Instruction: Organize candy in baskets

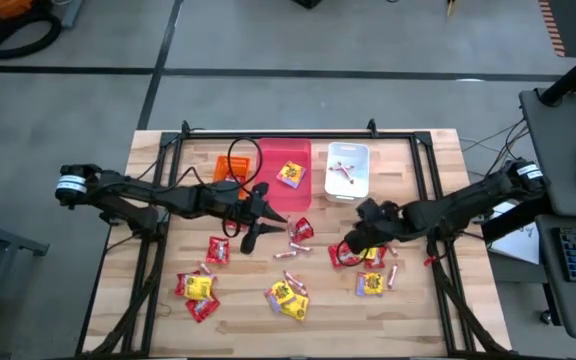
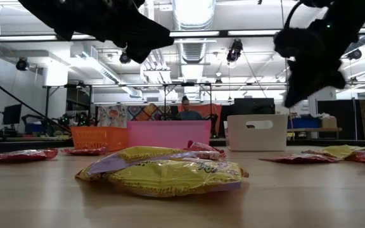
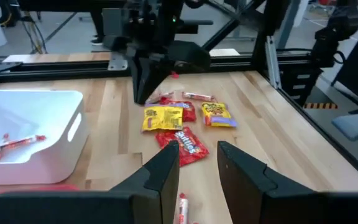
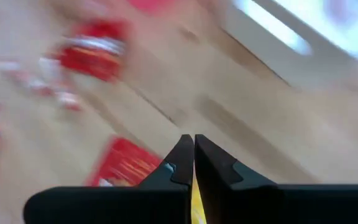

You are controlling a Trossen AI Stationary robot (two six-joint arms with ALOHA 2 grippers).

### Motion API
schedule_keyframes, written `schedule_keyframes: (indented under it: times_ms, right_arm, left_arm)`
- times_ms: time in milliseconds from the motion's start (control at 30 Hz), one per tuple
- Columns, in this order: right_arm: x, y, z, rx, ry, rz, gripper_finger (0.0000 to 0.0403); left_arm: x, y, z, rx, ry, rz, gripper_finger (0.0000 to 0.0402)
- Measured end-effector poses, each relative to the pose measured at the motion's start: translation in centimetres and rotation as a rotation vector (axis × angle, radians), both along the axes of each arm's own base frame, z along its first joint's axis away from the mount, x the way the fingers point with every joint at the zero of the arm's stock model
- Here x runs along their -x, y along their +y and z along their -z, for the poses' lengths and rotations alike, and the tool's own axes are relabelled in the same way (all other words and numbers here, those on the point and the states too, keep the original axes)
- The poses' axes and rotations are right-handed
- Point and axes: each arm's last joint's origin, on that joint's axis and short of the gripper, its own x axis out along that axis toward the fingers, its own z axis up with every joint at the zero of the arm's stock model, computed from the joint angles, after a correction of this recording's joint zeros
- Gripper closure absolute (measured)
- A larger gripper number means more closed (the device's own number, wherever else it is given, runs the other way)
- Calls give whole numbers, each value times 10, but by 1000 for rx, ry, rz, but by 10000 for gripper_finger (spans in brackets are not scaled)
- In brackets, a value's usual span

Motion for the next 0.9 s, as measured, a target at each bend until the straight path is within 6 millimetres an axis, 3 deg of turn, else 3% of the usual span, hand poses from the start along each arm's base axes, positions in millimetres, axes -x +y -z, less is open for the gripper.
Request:
schedule_keyframes:
  times_ms: [133, 333, 667, 900]
  right_arm:
    - [0, 4, -12, -104, 150, 109, 393]
    - [-10, 11, -15, -223, 217, 54, 350]
    - [-6, 9, 11, -251, 402, 87, 201]
    - [-1, -1, 38, -242, 427, 109, 182]
  left_arm:
    - [0, 1, 0, -9, -1, -24, 309]
    - [0, 1, 0, -10, 1, -35, 309]
    - [0, 1, 1, -8, 8, -36, 309]
    - [0, 1, 1, -6, 9, -36, 309]
